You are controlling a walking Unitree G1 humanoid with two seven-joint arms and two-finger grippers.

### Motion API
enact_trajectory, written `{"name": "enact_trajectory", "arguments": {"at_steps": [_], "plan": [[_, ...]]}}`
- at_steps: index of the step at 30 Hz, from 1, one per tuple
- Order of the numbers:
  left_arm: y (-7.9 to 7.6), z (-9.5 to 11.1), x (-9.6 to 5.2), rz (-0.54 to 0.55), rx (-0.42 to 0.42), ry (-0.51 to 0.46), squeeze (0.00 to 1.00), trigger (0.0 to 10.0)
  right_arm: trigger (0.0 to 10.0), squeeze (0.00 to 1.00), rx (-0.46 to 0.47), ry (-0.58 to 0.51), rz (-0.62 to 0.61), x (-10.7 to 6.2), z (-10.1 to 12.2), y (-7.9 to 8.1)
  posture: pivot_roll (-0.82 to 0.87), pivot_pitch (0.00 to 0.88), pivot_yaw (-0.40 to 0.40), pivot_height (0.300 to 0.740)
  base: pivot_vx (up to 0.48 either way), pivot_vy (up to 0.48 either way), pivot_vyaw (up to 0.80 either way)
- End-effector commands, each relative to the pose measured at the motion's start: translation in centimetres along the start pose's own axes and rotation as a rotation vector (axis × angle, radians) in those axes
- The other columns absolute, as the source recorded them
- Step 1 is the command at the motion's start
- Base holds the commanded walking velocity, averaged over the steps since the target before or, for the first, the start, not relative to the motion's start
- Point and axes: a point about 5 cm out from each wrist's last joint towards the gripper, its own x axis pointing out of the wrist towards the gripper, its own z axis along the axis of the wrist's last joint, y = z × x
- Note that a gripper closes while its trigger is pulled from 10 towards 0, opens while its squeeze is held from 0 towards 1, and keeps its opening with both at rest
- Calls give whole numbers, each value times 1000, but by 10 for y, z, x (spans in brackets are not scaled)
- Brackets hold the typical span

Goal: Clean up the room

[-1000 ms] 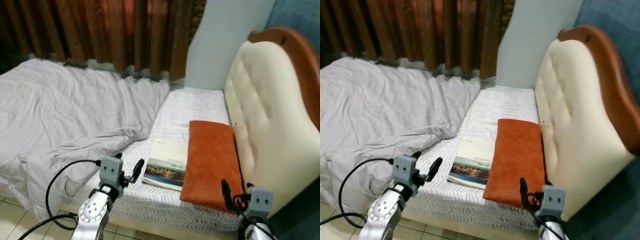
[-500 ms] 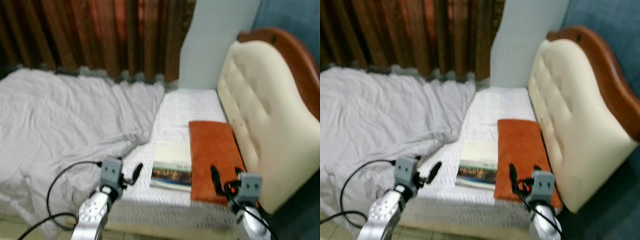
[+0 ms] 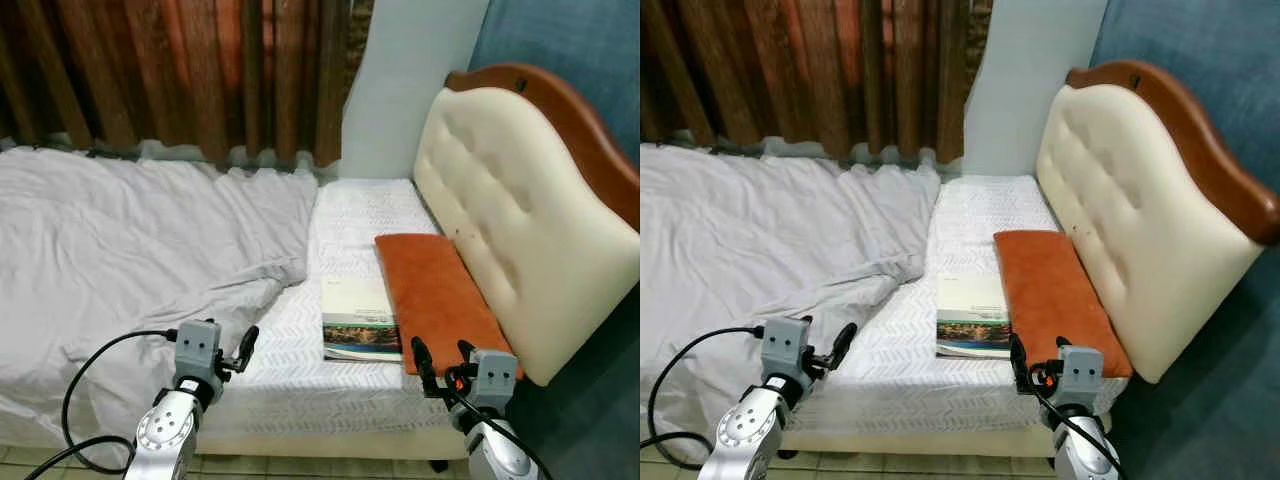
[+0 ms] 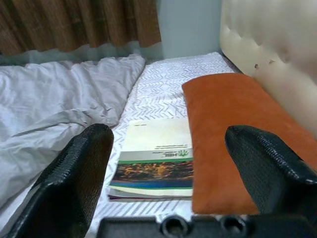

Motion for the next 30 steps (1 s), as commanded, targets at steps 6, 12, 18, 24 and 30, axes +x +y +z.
{"name": "enact_trajectory", "arguments": {"at_steps": [6, 12, 18, 24, 30], "plan": [[-5, 12, -20, -24, -10, -82, 0, 10000, 10000, 0, -44, -24, -49, -23, 2, -18, 42, 0, -85, 740, 0, 480, 0], [-6, 22, -22, -52, 3, -105, 0, 10000, 10000, 0, -46, 11, -39, -35, -4, -20, 47, 0, -84, 740, 0, 480, 0], [-4, 14, -17, -25, -24, -55, 0, 10000, 10000, 0, -49, 12, -8, -21, -3, -13, 44, 0, -79, 740, 0, 480, 0], [-7, 8, -17, -9, -15, -17, 0, 10000, 10000, 0, -45, 15, 28, -13, 0, -8, 43, 0, -77, 740, 0, 240, 0], [-11, 13, -14, -1, -41, -29, 0, 10000, 10000, 0, -37, -2, 39, -4, 5, -5, 44, 0, -78, 740, 252, 309, 0]]}}
